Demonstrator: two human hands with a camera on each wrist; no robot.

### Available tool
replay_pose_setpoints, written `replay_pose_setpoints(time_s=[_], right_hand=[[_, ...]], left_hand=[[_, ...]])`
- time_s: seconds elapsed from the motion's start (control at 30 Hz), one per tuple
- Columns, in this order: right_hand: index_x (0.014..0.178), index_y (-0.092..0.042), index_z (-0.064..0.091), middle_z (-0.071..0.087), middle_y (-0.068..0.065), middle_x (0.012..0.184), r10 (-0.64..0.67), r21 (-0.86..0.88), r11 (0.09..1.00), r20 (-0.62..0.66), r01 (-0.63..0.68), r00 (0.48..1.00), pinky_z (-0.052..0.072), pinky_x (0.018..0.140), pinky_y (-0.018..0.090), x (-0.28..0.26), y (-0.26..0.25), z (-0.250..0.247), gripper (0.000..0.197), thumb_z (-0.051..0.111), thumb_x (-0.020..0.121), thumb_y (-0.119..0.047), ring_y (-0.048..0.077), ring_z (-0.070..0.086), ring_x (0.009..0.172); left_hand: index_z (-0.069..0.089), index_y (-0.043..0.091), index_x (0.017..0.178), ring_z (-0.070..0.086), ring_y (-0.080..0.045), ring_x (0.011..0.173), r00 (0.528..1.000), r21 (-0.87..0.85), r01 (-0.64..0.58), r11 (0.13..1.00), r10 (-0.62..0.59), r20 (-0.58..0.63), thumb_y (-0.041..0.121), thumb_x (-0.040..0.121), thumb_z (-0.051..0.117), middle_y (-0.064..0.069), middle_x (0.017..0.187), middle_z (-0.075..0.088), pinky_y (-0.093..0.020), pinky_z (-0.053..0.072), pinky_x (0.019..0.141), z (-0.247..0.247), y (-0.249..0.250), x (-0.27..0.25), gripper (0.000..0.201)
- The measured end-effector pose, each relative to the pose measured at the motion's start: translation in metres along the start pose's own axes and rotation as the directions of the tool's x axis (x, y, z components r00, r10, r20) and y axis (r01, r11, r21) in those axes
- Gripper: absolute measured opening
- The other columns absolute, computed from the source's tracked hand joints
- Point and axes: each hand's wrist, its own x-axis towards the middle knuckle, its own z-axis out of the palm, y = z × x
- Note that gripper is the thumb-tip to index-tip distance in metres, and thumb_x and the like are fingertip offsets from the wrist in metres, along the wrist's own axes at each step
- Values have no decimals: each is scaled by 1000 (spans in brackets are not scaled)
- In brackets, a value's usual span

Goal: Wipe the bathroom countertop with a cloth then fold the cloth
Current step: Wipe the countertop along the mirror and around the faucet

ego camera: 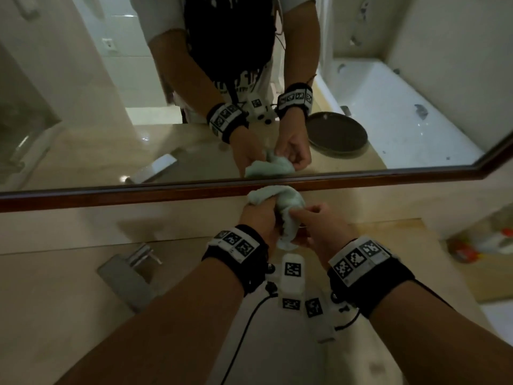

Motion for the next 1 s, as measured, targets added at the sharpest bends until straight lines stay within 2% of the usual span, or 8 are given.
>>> replay_pose_setpoints(time_s=[0.07, 0.23, 0.4, 0.47, 0.73, 0.83, 0.93, 1.0], right_hand=[[119, -4, 51, 65, 27, 111, 61, 59, 996, 26, -62, 998, 60, 63, 45, 6, 10, -25, 43, 71, 82, -15, 38, 71, 86], [121, -13, 59, 69, 24, 106, 266, -93, 963, 199, -252, 943, 57, 81, 60, 22, 51, -64, 35, 59, 87, -19, 42, 70, 89], [102, -40, 62, 75, 17, 99, 353, -437, 884, 386, -168, 852, 57, 87, 52, 28, 71, -53, 25, 64, 86, -20, 33, 72, 82], [106, -34, 61, 74, 15, 88, 357, -528, 843, 410, -101, 839, 58, 82, 48, 28, 74, -41, 27, 65, 86, -17, 30, 70, 76], [90, -15, 67, 62, 2, 67, 261, -666, 727, 496, 169, 828, 56, 55, 28, 30, 55, 13, 22, 73, 85, -36, 19, 64, 60], [84, -14, 66, 68, 4, 71, 94, -680, 696, 407, 232, 908, 56, 53, 28, 41, 54, 39, 20, 70, 84, -34, 18, 67, 61], [113, -15, 55, 69, 9, 93, -42, -694, 668, 324, 268, 945, 56, 68, 34, 52, 70, 60, 34, 62, 82, -27, 23, 66, 79], [137, -22, 40, 63, 8, 117, -105, -724, 556, 426, 408, 899, 51, 76, 33, 52, 86, 71, 56, 60, 85, -30, 23, 62, 96]], left_hand=[[54, 3, 131, 52, -42, 129, 998, -35, 49, 998, -49, 26, 26, 102, 51, -24, 137, 56, -55, 42, 109, 10, -11, -2, 37], [55, 5, 126, 64, -43, 111, 999, 164, 13, 986, -17, 27, 8, 95, 59, -26, 122, 63, -56, 53, 96, 1, -47, 2, 31], [56, 11, 126, 69, -39, 101, 997, 283, 75, 956, -77, -4, -6, 88, 61, -21, 114, 68, -56, 57, 88, -30, -52, -11, 42], [60, 13, 120, 71, -37, 99, 997, 293, 79, 953, -71, -37, -5, 84, 68, -18, 112, 71, -55, 59, 87, -45, -49, -19, 41], [55, 21, 107, 66, -34, 97, 869, 308, -89, 947, 225, -441, 17, 67, 76, -15, 111, 66, -56, 58, 87, -114, -40, -17, 46], [41, 20, 134, 68, -30, 95, 779, 346, -131, 929, 312, -544, 27, 67, 78, -11, 119, 62, -49, 61, 80, -133, -38, -2, 77], [40, 15, 132, 66, -30, 94, 726, 470, -113, 876, 395, -563, 19, 81, 76, -12, 113, 61, -36, 56, 75, -135, -40, 5, 63], [58, 6, 117, 65, -32, 96, 781, 729, -15, 684, 463, -419, 16, 88, 68, -17, 108, 66, -34, 53, 75, -133, -46, 12, 32]])
